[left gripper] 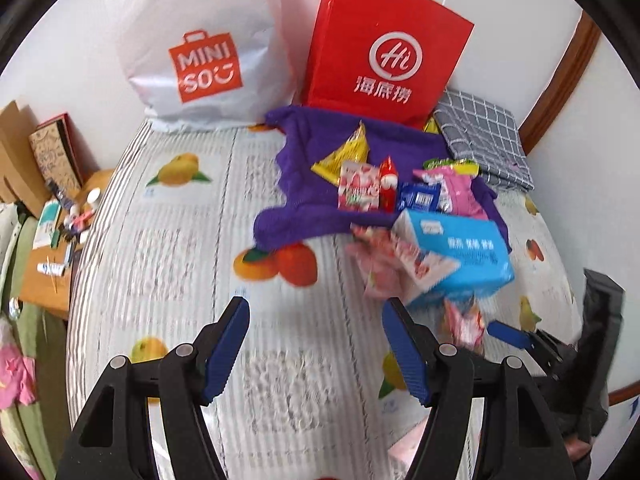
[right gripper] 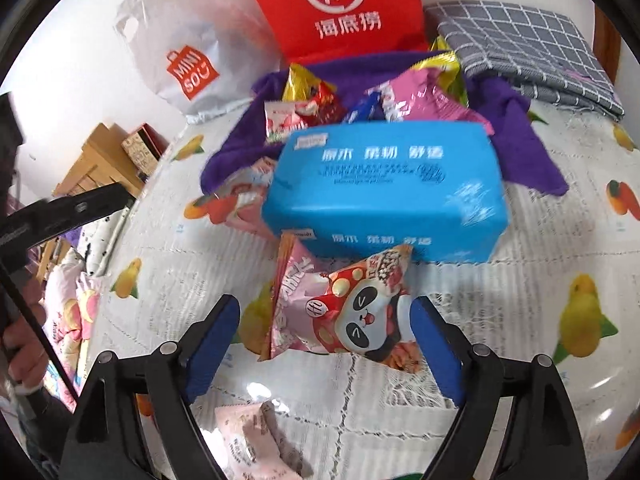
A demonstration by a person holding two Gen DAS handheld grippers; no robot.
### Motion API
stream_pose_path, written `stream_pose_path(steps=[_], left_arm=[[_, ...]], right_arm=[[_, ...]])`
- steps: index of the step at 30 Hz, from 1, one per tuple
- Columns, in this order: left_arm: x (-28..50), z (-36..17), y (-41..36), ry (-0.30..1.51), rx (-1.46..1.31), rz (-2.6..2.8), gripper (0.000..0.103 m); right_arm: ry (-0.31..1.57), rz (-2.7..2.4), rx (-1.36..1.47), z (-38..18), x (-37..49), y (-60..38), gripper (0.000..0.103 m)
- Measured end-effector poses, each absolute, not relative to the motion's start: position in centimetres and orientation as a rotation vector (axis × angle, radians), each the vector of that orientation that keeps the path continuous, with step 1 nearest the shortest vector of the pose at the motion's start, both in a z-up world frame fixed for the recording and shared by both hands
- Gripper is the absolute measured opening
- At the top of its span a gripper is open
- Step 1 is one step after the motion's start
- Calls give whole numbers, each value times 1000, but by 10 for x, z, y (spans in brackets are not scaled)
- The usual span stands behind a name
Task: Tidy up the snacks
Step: 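Withdraw both tools from the towel toward the remaining snacks, then grasp the pink panda-print bag with the right tool while the left tool grasps the pink wipes pack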
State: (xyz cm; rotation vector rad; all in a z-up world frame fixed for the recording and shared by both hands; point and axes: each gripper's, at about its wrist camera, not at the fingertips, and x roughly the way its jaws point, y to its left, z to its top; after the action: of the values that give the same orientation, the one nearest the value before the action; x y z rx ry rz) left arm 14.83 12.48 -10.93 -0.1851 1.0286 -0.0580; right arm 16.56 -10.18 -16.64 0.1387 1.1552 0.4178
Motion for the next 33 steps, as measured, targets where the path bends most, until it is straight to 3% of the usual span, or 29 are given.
stream_pose_path(steps=[10,12,14,26,33], left_arm=[[115,-126,124,1055,-187,-72,67],[110,-129,123,1063,-187,-69,67],[105,-133,122,1071,-188,-69,67],[77,-163,72,1123,-167,-176,67],[64,-186,29,1165,-151,-292,67]], right_arm=[[1160,350,120,-197,173,-91,87],[1149,370,143,-195,172,-96,79],[1145,378,160,-192,171,-102,74],[1000,376,229,-134,119,-171,73],[975,337,231,-128,78,-216,73]])
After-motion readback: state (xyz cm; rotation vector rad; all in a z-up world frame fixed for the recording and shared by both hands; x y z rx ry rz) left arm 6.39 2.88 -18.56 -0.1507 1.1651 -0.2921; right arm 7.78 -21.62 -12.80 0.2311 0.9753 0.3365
